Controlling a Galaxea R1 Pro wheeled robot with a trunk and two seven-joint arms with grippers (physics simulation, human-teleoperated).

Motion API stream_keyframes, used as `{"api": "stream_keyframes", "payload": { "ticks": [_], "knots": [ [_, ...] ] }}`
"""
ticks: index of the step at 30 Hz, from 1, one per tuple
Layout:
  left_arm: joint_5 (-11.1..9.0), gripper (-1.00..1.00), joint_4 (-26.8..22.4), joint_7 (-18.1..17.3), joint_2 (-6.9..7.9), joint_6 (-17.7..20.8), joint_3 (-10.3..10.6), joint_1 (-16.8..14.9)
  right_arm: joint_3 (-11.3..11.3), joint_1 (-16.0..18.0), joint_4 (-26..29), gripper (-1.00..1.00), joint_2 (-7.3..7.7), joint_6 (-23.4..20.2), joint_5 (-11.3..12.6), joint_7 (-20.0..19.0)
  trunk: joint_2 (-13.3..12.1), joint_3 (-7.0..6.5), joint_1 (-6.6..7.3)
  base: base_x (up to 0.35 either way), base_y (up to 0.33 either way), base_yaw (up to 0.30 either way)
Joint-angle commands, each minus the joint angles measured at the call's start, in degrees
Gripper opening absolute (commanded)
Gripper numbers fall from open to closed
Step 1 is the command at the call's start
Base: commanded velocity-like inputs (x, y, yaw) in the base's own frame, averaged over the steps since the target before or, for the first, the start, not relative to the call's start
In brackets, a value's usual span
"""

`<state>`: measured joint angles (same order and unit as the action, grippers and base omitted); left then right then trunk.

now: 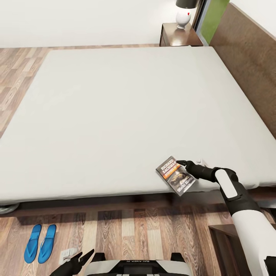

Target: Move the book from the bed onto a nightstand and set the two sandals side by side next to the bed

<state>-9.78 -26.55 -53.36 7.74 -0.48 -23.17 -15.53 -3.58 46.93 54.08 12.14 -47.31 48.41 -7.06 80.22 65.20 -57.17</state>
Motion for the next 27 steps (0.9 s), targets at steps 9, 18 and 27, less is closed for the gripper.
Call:
{"api": "stream_keyframes", "payload": {
  "ticks": [9,18,27],
  "knots": [
    [0.0,1.0,0.1,-0.2,0.0,0.0,-0.1,0.0,-0.1,0.0,0.0,1.0,-0.01,-0.3,-0.9,-0.3,0.0,0.03,0.0,-0.012,0.0,0.0],
    [-0.1,1.0,0.1,-0.2,0.0,0.0,-0.1,0.0,-0.1,0.0,0.0,1.0,-0.01,-0.3,-0.9,-0.3,0.0,0.03,0.0,-0.001,0.0,0.0],
    [-0.1,1.0,0.1,-0.3,0.0,0.0,-0.1,0.0,-0.1,0.0,0.0,1.0,-0.01,-0.3,-0.9,-0.3,0.0,0.03,0.0,-0.098,0.0,0.0]
  ]
}}
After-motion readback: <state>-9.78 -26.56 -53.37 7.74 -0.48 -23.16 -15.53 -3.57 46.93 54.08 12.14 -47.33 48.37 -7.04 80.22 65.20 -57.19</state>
